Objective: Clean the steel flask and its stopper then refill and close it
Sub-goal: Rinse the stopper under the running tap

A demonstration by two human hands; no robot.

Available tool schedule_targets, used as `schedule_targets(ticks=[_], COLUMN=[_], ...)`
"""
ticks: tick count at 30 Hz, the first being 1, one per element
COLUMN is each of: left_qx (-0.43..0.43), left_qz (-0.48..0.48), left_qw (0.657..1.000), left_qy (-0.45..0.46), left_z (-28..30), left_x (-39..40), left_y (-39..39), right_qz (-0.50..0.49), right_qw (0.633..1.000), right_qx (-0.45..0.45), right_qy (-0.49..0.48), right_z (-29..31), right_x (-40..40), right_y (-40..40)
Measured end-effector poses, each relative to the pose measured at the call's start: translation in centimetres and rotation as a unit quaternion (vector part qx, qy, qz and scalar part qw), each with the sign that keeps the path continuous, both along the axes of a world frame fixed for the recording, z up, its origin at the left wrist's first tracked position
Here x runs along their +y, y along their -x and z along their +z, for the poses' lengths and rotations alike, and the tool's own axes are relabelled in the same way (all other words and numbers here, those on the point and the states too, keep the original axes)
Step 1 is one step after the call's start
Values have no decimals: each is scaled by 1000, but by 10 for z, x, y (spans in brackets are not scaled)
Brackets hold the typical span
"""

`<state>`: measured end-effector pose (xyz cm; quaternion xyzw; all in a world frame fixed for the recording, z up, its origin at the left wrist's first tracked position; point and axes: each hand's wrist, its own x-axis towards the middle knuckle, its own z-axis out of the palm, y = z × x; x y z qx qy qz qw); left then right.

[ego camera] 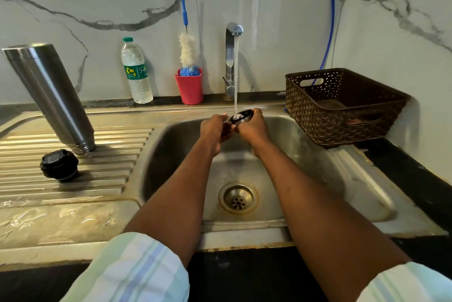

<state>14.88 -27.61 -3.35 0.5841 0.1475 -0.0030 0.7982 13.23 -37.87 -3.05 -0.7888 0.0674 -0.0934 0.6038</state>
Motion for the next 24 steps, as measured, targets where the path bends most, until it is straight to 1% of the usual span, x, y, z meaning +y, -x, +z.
schedule_targets(ticks=[3, 5, 6, 8, 9, 11, 13, 16, 22, 24], left_qx=[1, 1, 0, 2, 5, 5, 3, -1, 1, 1], left_qz=[29, 31, 27, 29, 34, 40, 46, 44, 51, 54], left_qw=[1000, 999, 1000, 1000, 999, 999, 999, 999, 999, 999], left_qy=[0, -9, -14, -11, -10, -9, -7, -12, -6, -4], left_z=[-1, -2, -2, -2, -2, -2, -2, -2, -1, 0], left_x=[3, 3, 3, 2, 2, 2, 3, 3, 4, 4], left_y=[0, -1, -1, -2, -2, -2, -2, -2, -2, -2], right_qz=[31, 2, 3, 43, 46, 30, 48, 36, 88, 102], right_qw=[999, 1000, 1000, 999, 998, 999, 997, 997, 994, 991], right_qx=[12, 4, 4, 20, 26, 24, 28, 36, 39, 48], right_qy=[-11, -17, -21, -23, -23, -30, -46, -53, -55, -73], right_z=[-1, -1, -1, 0, -1, 0, 0, 1, 5, 5], right_x=[2, -1, -3, -2, -1, -1, 0, -4, -4, -3], right_y=[-1, -1, -1, 0, 1, 1, 1, 1, 3, 3])
